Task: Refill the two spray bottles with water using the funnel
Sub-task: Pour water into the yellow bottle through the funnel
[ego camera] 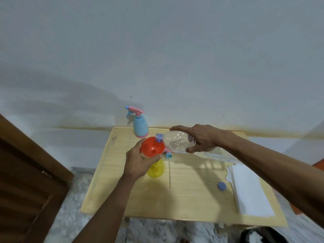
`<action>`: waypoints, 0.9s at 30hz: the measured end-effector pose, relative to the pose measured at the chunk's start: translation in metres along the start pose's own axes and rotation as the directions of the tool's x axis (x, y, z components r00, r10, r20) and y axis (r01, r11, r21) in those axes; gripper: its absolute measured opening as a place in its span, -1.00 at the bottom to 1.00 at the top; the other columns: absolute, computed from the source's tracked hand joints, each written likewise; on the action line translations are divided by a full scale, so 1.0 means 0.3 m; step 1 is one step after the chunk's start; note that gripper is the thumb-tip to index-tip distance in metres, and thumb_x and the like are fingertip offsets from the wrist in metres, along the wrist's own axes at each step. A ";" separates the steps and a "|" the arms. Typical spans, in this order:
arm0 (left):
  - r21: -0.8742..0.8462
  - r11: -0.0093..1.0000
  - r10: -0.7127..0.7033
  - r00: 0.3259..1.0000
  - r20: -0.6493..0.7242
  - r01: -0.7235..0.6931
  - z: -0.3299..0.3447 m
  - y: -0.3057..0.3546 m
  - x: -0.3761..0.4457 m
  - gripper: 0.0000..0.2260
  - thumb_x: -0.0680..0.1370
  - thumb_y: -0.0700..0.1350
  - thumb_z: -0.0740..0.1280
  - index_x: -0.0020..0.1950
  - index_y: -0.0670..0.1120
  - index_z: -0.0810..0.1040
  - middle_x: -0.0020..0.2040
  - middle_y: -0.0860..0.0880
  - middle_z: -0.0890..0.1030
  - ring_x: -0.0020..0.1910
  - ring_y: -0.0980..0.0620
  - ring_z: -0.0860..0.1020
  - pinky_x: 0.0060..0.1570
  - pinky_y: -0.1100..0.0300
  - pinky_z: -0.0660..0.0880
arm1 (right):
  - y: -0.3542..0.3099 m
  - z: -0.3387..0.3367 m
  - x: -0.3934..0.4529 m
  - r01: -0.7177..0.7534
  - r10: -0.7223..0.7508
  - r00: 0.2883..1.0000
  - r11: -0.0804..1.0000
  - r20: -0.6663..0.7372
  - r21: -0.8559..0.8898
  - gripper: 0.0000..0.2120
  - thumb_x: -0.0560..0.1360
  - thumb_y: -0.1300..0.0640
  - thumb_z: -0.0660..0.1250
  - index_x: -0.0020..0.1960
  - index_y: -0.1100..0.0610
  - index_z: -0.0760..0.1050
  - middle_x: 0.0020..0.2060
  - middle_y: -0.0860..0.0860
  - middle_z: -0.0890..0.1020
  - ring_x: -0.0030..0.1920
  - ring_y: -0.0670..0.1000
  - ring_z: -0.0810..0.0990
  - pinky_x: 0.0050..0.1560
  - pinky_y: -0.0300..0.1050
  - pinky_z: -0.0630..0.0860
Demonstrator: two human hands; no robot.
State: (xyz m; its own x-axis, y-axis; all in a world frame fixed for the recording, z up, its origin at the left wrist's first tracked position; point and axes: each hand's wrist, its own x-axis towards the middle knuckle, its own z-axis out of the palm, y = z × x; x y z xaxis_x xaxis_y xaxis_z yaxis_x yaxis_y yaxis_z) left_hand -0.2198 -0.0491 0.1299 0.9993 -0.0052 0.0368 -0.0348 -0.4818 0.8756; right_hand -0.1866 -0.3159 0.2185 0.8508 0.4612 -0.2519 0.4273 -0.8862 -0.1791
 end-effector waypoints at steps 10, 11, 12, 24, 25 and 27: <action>0.044 0.999 0.016 1.000 0.027 -0.017 -0.013 0.017 0.005 -0.27 0.24 0.14 0.64 0.36 0.08 0.51 0.06 0.10 0.64 0.04 0.08 0.58 -0.03 0.31 0.44 | -0.001 0.011 -0.014 0.001 0.001 1.000 0.991 0.018 -0.132 -0.16 0.46 -0.13 0.39 0.52 -0.36 -0.09 0.03 0.07 0.65 0.05 0.18 0.58 0.01 0.11 0.58; 0.048 0.999 0.016 0.999 0.029 -0.018 -0.016 0.017 0.004 -0.28 0.24 0.13 0.64 0.36 0.08 0.51 0.05 0.10 0.64 0.03 0.09 0.58 -0.04 0.33 0.43 | -0.003 0.009 -0.017 0.000 0.002 1.000 0.991 0.018 -0.137 -0.16 0.46 -0.13 0.39 0.52 -0.36 -0.09 0.02 0.07 0.64 0.04 0.18 0.58 0.00 0.10 0.57; 0.050 0.999 0.018 0.999 0.030 -0.019 -0.018 0.018 0.003 -0.29 0.24 0.12 0.64 0.35 0.09 0.52 0.05 0.10 0.64 0.02 0.10 0.58 -0.05 0.34 0.43 | -0.004 0.008 -0.020 -0.003 0.005 1.000 0.990 0.019 -0.141 -0.16 0.46 -0.13 0.39 0.53 -0.36 -0.09 0.01 0.06 0.63 0.03 0.18 0.58 -0.01 0.10 0.57; 0.064 0.997 0.026 0.998 0.061 -0.030 -0.024 0.030 0.000 -0.30 0.26 0.13 0.63 0.35 0.06 0.50 0.06 0.13 0.62 0.00 0.17 0.57 -0.04 0.35 0.49 | -0.006 -0.003 -0.040 -0.021 0.025 1.000 0.985 0.019 -0.169 -0.16 0.47 -0.14 0.40 0.55 -0.32 -0.07 -0.01 0.05 0.61 0.02 0.17 0.59 -0.06 0.05 0.56; 0.063 0.998 0.025 0.998 0.060 -0.028 -0.025 0.030 0.000 -0.29 0.26 0.13 0.63 0.36 0.06 0.50 0.05 0.13 0.62 -0.01 0.19 0.57 -0.03 0.32 0.50 | -0.004 -0.002 -0.038 -0.022 0.025 1.000 0.986 0.019 -0.166 -0.16 0.47 -0.14 0.40 0.55 -0.32 -0.07 0.00 0.06 0.62 0.01 0.17 0.59 -0.08 0.04 0.55; 0.064 0.998 0.026 0.998 0.061 -0.030 -0.026 0.031 -0.001 -0.28 0.26 0.14 0.63 0.37 0.06 0.49 0.07 0.12 0.62 0.01 0.16 0.57 -0.06 0.35 0.46 | -0.003 -0.001 -0.039 -0.023 0.026 0.999 0.987 0.019 -0.159 -0.16 0.47 -0.14 0.40 0.55 -0.33 -0.07 -0.05 0.06 0.61 -0.03 0.16 0.58 -0.10 0.04 0.55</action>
State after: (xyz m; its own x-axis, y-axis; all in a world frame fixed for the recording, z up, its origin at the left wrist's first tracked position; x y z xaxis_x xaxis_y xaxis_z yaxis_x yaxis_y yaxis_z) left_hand -0.2204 -0.0469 0.1418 0.9970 -0.0714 0.0302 -0.0639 -0.5361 0.8417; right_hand -0.1968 -0.3204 0.2219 0.8558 0.4387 -0.2741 0.4509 -0.8923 -0.0203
